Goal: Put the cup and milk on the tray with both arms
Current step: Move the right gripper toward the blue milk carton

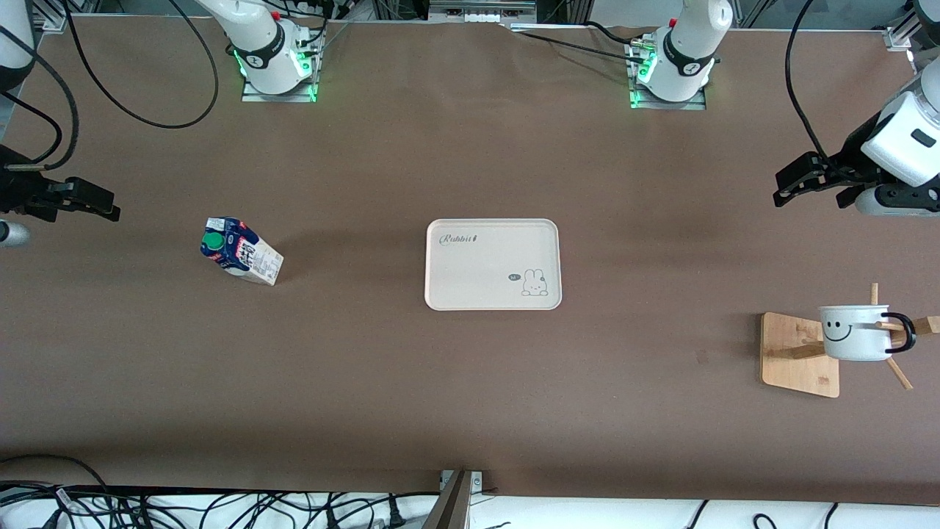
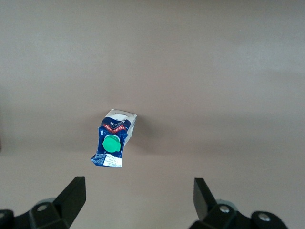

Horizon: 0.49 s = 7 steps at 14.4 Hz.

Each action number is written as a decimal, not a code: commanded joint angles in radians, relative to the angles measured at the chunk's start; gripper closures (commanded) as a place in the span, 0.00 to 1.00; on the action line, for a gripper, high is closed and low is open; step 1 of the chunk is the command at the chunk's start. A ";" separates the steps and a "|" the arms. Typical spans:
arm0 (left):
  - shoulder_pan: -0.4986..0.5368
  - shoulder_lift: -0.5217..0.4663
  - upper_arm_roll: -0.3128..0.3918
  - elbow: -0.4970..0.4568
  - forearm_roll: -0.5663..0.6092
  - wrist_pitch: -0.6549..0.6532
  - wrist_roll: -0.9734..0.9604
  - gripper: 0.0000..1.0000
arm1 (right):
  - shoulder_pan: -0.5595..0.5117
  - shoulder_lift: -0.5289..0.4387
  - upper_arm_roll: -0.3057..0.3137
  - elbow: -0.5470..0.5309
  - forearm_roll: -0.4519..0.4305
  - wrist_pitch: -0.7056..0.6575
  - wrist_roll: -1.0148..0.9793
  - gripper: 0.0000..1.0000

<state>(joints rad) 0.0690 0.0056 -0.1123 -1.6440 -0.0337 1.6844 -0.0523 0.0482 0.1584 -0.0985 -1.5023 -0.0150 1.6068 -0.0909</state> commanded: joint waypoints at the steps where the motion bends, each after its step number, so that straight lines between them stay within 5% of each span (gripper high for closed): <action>1: 0.002 -0.016 -0.006 -0.013 0.020 0.012 0.009 0.00 | 0.013 -0.005 0.003 0.014 -0.025 -0.019 -0.020 0.00; 7: 0.003 -0.019 -0.006 -0.022 0.020 0.012 0.009 0.00 | 0.013 -0.005 0.005 0.014 -0.025 -0.018 -0.053 0.00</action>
<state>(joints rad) 0.0690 0.0056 -0.1125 -1.6460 -0.0337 1.6869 -0.0523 0.0615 0.1584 -0.0952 -1.5023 -0.0232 1.6068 -0.1037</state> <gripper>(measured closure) 0.000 0.000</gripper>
